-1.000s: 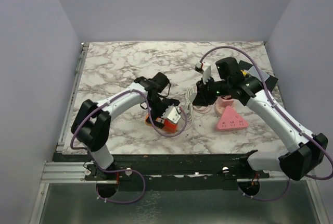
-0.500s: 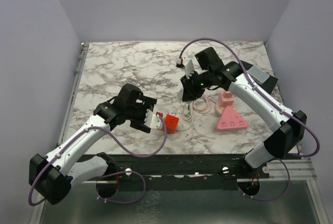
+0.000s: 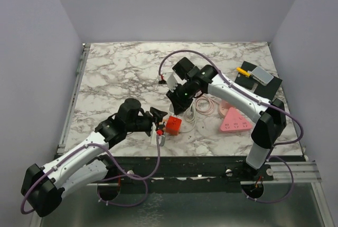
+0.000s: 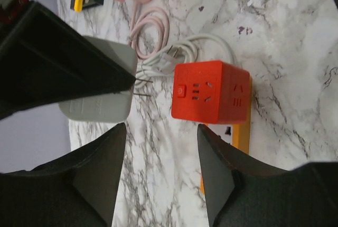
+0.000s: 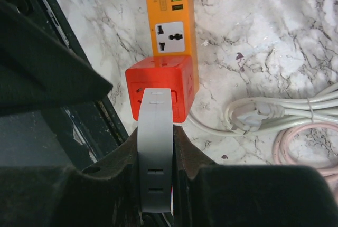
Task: Insert the plug
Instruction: Insert the plug into the socket.
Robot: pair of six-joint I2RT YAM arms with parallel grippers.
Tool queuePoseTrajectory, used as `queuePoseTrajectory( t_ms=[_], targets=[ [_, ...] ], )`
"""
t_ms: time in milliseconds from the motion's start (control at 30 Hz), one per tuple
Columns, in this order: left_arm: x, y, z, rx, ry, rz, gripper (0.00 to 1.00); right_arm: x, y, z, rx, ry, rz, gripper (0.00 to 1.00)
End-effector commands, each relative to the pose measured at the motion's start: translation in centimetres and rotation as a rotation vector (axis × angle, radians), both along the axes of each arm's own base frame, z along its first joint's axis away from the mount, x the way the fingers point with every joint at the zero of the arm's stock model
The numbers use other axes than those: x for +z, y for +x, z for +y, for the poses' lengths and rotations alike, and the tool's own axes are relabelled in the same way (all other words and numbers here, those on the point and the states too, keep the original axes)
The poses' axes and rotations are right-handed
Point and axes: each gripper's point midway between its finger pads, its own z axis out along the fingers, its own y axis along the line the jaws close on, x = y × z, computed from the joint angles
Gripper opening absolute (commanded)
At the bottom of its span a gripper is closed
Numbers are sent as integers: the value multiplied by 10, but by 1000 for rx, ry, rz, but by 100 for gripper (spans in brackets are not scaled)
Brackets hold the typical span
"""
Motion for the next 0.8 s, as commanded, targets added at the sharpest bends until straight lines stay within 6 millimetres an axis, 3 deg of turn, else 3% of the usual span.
queuePoseTrajectory(
  t_ms=[0, 200, 333, 767],
  targets=[
    [-1, -28, -18, -159, -37, -43, 56, -3, -7, -3, 27, -52, -18, 1],
    [-26, -43, -15, -218, 11, -105, 42, -8, -10, 0, 40, -58, -54, 1],
    [-33, -37, -17, -187, 15, -102, 34, -16, -8, 1, 34, -54, -88, 1],
    [-48, -31, -24, -145, 57, -26, 26, -20, -16, 6, 44, -23, -161, 1]
  ],
)
